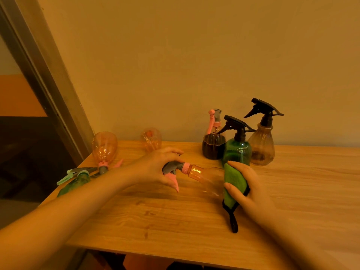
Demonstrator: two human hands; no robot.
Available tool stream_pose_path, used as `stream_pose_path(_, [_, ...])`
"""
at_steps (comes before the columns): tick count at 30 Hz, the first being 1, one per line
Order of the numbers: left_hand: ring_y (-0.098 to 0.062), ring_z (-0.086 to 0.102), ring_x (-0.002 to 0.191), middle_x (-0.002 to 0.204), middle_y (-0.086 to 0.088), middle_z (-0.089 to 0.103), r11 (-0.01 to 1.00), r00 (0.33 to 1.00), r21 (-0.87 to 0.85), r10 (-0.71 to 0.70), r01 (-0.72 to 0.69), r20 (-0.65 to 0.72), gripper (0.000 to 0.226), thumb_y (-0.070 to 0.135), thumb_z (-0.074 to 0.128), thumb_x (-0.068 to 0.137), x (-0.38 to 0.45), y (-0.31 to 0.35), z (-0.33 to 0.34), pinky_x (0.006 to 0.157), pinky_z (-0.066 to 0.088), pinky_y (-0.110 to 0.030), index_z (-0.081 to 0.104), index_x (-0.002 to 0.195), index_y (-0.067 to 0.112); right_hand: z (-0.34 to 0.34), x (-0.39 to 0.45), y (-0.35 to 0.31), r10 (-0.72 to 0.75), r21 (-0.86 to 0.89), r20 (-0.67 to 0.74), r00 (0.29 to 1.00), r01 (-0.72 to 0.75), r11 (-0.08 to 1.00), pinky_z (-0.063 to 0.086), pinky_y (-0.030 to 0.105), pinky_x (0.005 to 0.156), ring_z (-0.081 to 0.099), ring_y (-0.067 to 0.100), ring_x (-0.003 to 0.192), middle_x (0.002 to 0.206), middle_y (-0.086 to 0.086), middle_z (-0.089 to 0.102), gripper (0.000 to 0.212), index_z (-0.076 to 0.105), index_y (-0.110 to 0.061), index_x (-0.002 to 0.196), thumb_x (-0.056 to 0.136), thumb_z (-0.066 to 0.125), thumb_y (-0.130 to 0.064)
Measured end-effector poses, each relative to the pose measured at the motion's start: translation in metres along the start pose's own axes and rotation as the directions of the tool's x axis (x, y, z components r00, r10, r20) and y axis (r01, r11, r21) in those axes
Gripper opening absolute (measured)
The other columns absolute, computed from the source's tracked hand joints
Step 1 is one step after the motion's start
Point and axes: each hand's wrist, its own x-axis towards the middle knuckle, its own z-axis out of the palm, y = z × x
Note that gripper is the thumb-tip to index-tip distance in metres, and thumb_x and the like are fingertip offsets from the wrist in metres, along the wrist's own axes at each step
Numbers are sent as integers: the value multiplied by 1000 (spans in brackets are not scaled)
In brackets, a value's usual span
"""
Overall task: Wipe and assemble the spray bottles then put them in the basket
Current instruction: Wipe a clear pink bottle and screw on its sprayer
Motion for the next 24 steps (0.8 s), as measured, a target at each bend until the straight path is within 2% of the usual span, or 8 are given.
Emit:
stream_pose_path(3, [2, 29, 125, 144, 11, 31, 1000, 999, -11, -24, 25, 28, 75, 47, 80, 66, 4, -3, 4, 95, 27, -5, 48, 131, 32, 3, -5, 4, 39, 57, -40, 998, -36, 998, 42, 21, 93, 49, 2, 118, 126, -20, 50, 59, 45, -34, 133, 79, 58, -54])
stream_pose_path(6, [-7, 29, 134, 148, 10, 27, 996, 992, -57, -62, 69, 111, 76, 51, 76, 68, 10, -3, 8, 108, 32, -26, 42, 135, 36, 5, -7, 4, 26, 53, -50, 998, -23, 998, 42, 16, 91, 50, 2, 116, 123, -20, 51, 57, 46, -34, 131, 79, 59, -53])
stream_pose_path(8, [-11, 30, 135, 150, 11, 22, 995, 985, -27, -88, 92, 146, 77, 52, 74, 70, 15, 2, 12, 108, 38, -38, 39, 137, 39, 5, -7, 5, -2, 39, -41, 999, 3, 999, 41, 14, 92, 50, 5, 117, 123, -20, 51, 56, 46, -32, 132, 80, 60, -50])
stream_pose_path(12, [-13, 34, 133, 149, 7, 29, 991, 992, 127, -58, 44, 108, 77, 45, 73, 76, 29, 19, 21, 106, 37, -29, 35, 142, 32, 7, -8, 5, -61, 23, -30, 998, 62, 998, 39, 14, 93, 49, 6, 117, 122, -24, 49, 53, 46, -32, 131, 81, 61, -45])
stream_pose_path(17, [-14, 35, 131, 145, 6, 35, 972, 984, 233, -54, 14, 168, 84, 50, 74, 72, 38, 27, 27, 104, 37, -32, 32, 143, 32, 5, -9, 6, -55, 21, -51, 997, 56, 998, 40, 15, 93, 50, 10, 117, 122, -16, 52, 53, 49, -25, 130, 82, 61, -43])
stream_pose_path(22, [-18, 35, 131, 144, 4, 39, 974, 972, 226, -71, 18, 224, 84, 57, 71, 73, 40, 29, 39, 106, 37, -41, 32, 143, 32, 7, -7, 5, -65, 4, -50, 997, 65, 998, 39, 13, 92, 50, 9, 116, 121, -16, 52, 52, 50, -23, 129, 82, 61, -43])
stream_pose_path(24, [-20, 31, 135, 145, 5, 39, 966, 971, 254, -94, 36, 220, 83, 60, 67, 73, 40, 32, 42, 112, 25, -49, 32, 143, 34, 7, -7, 5, -59, 8, -50, 997, 60, 998, 39, 13, 92, 50, 9, 115, 121, -15, 52, 52, 50, -23, 129, 82, 61, -43])
